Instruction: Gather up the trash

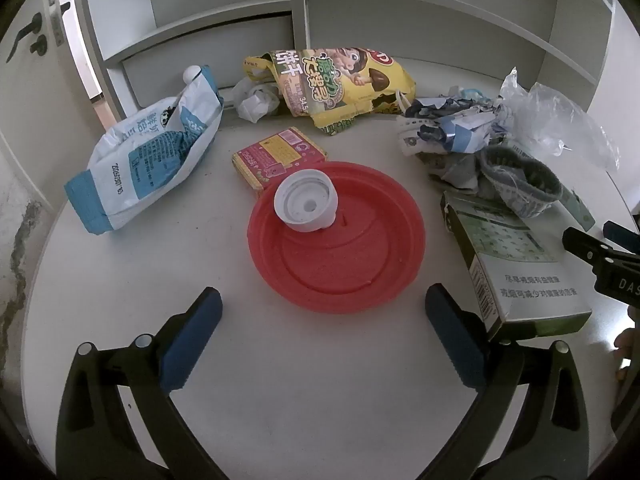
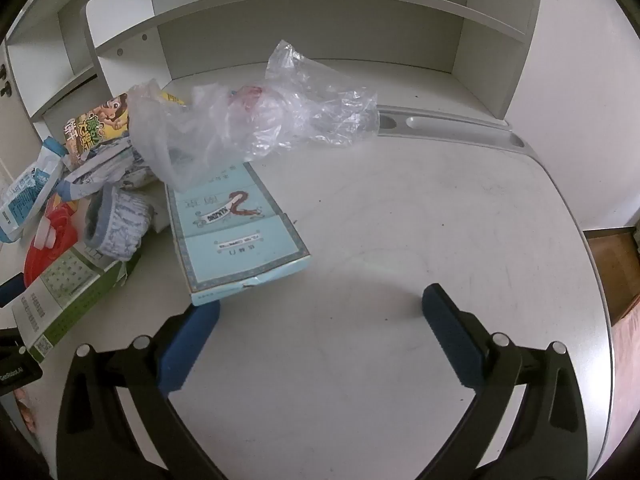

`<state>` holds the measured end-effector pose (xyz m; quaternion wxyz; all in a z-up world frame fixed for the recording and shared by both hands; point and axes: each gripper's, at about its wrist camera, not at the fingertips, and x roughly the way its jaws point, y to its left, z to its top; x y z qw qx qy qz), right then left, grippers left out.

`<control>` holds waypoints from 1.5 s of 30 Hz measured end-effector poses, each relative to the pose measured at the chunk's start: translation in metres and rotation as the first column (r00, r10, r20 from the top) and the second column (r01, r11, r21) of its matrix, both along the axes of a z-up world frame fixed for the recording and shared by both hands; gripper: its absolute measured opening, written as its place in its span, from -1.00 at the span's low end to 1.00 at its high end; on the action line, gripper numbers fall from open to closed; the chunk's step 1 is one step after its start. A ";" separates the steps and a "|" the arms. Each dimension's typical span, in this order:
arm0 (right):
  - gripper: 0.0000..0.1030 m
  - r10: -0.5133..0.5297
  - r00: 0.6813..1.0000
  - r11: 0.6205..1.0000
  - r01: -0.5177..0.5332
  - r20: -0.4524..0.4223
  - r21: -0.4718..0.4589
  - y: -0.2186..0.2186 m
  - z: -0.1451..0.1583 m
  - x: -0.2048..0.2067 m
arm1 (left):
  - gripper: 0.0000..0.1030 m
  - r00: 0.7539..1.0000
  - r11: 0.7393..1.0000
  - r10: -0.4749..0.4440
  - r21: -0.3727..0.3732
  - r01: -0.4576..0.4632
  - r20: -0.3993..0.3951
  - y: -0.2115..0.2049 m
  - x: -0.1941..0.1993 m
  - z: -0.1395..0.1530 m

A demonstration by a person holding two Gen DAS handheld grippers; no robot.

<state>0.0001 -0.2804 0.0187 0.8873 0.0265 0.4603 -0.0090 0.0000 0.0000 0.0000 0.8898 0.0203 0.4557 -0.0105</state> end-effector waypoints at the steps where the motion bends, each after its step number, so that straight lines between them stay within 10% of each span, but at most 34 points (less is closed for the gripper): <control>1: 0.91 0.000 1.000 1.000 0.000 0.000 0.001 0.000 0.000 0.000 | 0.91 1.000 1.000 0.000 0.003 0.000 0.002 0.000 0.000 0.000; 32: 0.90 -0.097 0.995 0.995 0.097 0.000 0.001 0.009 0.003 -0.010 | 0.90 1.000 1.000 -0.004 0.005 0.004 -0.009 0.000 -0.002 0.001; 45: 0.90 -0.078 0.983 0.996 0.084 0.167 -0.034 0.032 0.070 -0.070 | 0.90 0.993 1.000 -0.022 -0.016 0.024 0.115 0.014 -0.046 0.058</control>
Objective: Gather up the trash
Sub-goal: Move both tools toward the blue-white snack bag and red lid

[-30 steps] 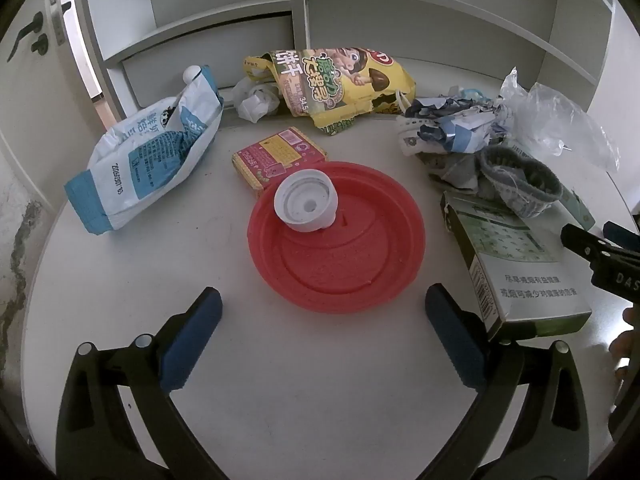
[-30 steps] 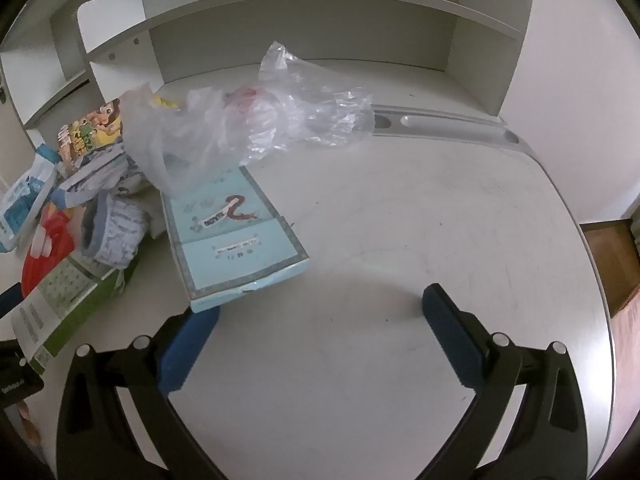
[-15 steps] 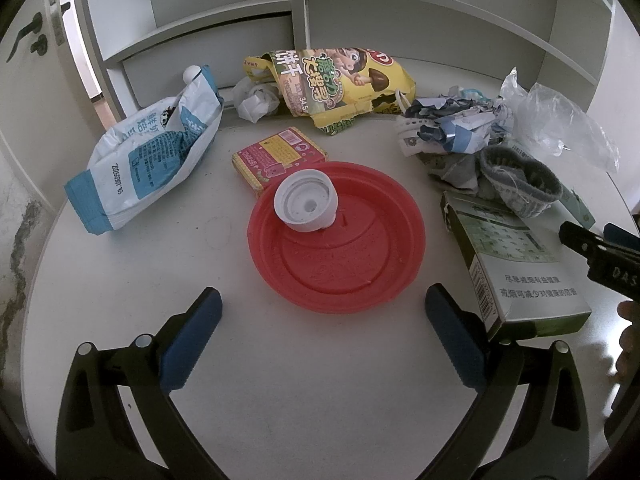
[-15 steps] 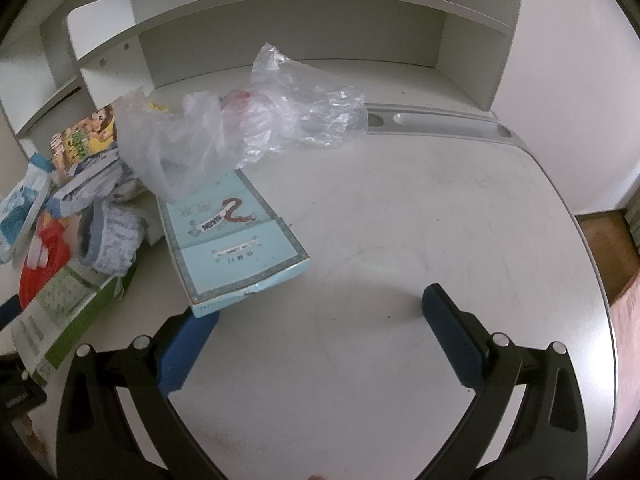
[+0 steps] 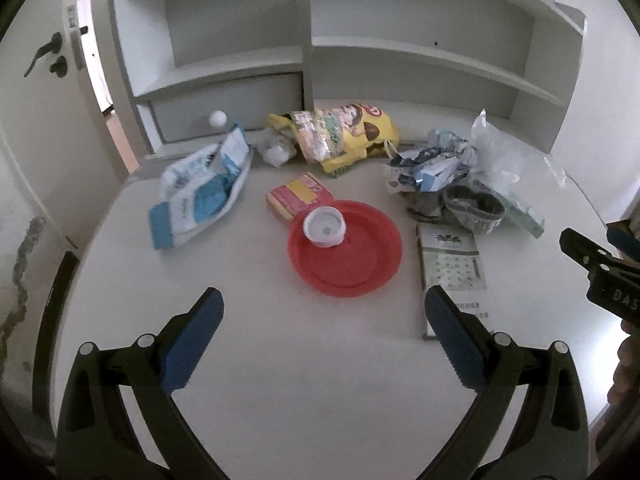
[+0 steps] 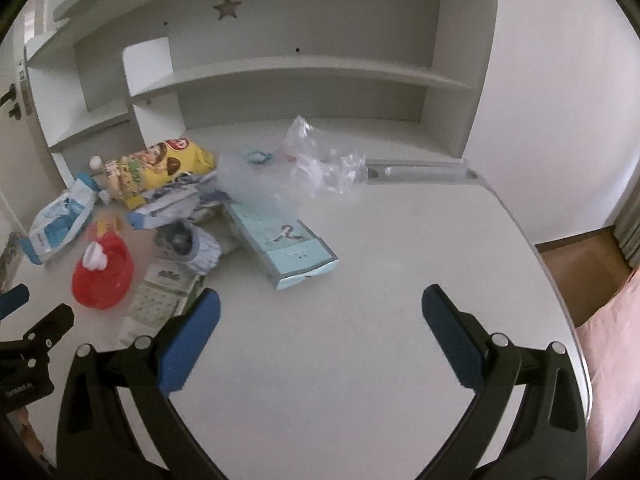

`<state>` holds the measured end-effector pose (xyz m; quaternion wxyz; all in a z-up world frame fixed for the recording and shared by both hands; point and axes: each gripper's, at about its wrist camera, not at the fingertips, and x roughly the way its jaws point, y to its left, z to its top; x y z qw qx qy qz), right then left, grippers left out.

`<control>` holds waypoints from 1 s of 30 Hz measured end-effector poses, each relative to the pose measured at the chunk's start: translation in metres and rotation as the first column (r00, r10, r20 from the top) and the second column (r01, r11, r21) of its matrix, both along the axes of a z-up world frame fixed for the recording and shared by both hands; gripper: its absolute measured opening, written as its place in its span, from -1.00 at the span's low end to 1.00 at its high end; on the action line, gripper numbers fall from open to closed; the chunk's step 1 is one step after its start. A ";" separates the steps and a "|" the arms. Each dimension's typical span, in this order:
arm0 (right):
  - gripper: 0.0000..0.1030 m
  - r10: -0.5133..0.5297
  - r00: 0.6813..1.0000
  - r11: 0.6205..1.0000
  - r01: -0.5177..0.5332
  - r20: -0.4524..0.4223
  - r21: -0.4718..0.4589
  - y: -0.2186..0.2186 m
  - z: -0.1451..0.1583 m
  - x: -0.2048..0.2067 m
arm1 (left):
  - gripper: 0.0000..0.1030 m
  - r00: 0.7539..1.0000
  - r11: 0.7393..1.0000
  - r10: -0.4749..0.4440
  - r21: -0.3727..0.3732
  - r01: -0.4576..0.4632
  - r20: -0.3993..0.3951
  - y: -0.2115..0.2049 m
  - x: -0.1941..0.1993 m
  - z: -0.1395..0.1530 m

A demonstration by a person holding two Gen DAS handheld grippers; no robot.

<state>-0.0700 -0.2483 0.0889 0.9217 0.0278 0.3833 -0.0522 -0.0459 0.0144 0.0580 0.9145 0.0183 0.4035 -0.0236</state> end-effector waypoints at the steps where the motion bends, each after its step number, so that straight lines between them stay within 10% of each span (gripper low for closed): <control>1: 0.90 0.004 1.000 1.000 -0.004 0.006 0.002 0.000 0.002 -0.005 | 0.90 1.000 1.000 0.005 -0.004 -0.005 0.005 0.003 -0.002 0.002; 30: 0.90 0.048 0.998 0.999 -0.048 0.040 -0.001 0.025 0.026 -0.045 | 0.90 0.993 0.986 0.114 -0.124 -0.110 0.022 0.079 -0.036 0.017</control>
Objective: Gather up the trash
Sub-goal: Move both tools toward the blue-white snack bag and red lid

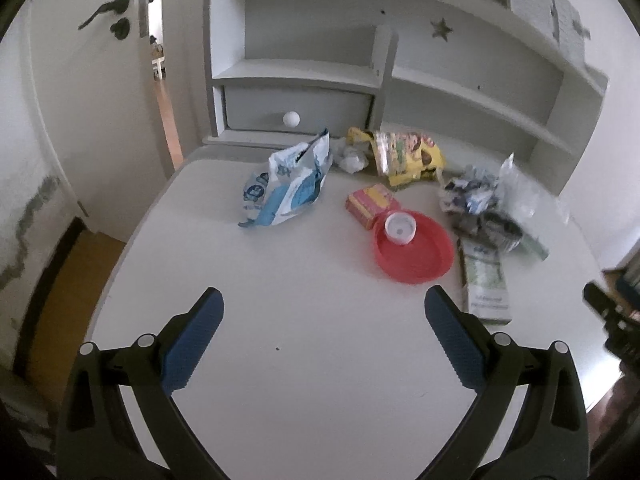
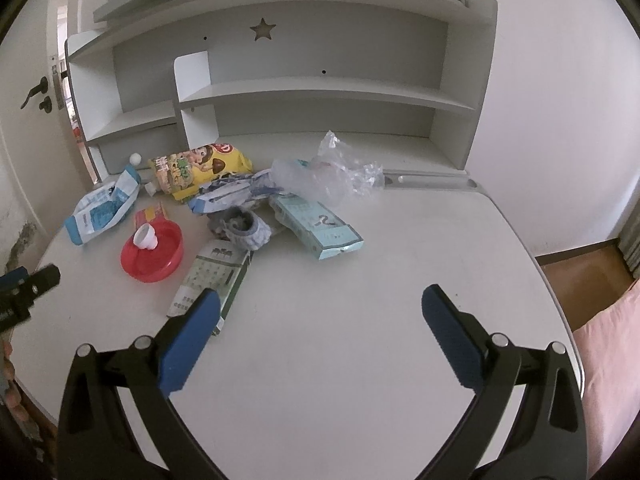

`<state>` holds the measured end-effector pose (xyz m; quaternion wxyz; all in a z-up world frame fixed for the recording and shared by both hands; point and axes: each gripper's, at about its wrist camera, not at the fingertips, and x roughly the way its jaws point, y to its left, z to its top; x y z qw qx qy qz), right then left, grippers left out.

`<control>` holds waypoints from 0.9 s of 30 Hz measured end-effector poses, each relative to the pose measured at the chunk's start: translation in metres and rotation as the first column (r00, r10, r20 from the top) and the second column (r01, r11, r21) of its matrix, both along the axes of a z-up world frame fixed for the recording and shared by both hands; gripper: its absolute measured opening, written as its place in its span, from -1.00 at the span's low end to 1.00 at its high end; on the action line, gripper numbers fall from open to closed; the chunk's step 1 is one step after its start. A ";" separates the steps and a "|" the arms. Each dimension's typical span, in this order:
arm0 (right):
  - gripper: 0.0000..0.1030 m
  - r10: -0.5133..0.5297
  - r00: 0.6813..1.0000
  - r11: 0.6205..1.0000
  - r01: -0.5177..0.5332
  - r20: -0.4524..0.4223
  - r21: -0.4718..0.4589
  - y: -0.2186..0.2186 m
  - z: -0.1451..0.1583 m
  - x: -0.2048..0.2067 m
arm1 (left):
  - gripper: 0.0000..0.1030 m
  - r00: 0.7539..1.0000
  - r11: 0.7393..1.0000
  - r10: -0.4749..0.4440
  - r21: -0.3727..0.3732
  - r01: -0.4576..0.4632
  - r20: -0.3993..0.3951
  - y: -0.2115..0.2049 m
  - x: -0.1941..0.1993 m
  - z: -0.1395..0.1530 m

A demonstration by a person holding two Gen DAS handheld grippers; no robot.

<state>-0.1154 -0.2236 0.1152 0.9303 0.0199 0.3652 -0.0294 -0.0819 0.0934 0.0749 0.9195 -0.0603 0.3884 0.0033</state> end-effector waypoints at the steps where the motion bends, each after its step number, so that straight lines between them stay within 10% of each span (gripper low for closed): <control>1: 0.90 0.001 1.000 1.000 -0.001 -0.002 0.001 0.001 0.000 0.000 | 0.90 1.000 1.000 0.001 -0.007 -0.001 -0.001 0.002 0.000 0.000; 10: 0.90 0.029 1.000 1.000 -0.029 0.000 -0.003 0.010 -0.003 0.000 | 0.90 1.000 0.998 -0.003 -0.066 0.002 -0.014 0.012 0.001 -0.002; 27: 0.90 0.057 0.998 0.998 -0.057 0.008 0.005 0.012 -0.001 0.027 | 0.90 0.998 0.997 0.041 0.071 -0.038 -0.046 0.009 0.031 -0.016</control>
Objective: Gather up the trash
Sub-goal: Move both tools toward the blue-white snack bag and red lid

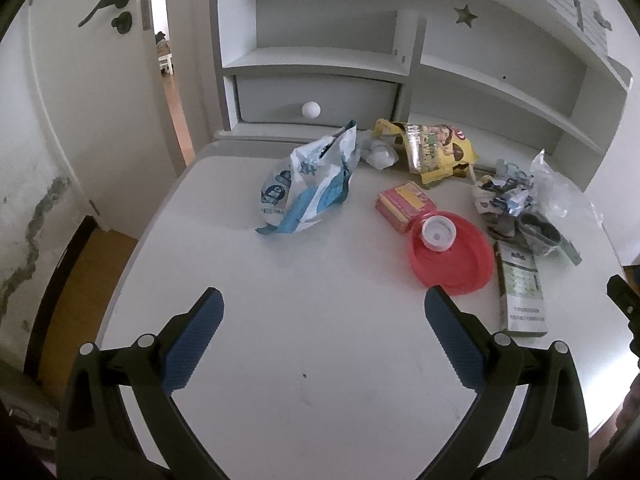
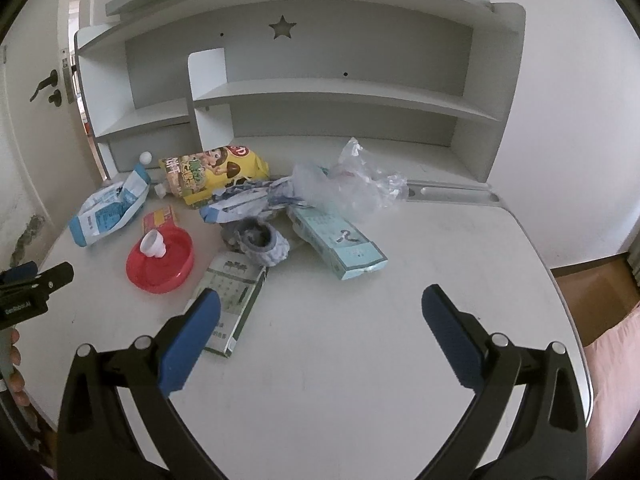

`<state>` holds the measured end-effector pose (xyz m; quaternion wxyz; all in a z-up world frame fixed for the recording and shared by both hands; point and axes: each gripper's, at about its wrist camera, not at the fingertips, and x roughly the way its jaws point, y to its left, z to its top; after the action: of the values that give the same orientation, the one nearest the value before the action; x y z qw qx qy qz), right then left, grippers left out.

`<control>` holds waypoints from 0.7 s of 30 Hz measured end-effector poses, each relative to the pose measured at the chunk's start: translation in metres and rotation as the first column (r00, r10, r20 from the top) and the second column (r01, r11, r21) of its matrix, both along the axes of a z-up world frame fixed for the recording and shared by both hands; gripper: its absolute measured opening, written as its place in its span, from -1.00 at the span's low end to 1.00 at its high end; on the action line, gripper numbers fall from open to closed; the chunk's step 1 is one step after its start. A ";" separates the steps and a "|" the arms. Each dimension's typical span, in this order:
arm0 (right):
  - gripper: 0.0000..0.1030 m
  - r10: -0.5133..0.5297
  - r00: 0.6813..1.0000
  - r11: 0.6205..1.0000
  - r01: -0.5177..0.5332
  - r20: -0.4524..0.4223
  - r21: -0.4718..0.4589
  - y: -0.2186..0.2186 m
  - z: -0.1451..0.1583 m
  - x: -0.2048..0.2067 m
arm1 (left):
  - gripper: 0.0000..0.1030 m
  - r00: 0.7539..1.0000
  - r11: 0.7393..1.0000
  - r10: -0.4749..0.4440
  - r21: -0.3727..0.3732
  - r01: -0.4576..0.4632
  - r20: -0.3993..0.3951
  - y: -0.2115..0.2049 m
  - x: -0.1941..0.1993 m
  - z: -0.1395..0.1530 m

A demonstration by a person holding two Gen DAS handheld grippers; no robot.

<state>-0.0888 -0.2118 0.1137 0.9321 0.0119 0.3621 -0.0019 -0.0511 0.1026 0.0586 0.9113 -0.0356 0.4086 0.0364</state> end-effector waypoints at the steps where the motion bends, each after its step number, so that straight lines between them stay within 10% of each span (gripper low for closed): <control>1: 0.90 0.001 1.000 1.000 -0.001 -0.001 -0.001 0.000 -0.001 0.001 | 0.90 1.000 1.000 0.001 0.005 -0.001 -0.002 0.000 0.001 -0.001; 21: 0.90 -0.019 0.999 1.000 0.020 -0.039 0.015 -0.009 -0.019 0.013 | 0.90 0.999 0.999 0.022 0.028 -0.022 -0.033 0.005 0.014 -0.012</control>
<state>-0.0759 -0.2208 0.0947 0.9247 0.0226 0.3800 -0.0086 -0.0373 0.1075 0.0468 0.9043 -0.0270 0.4229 0.0526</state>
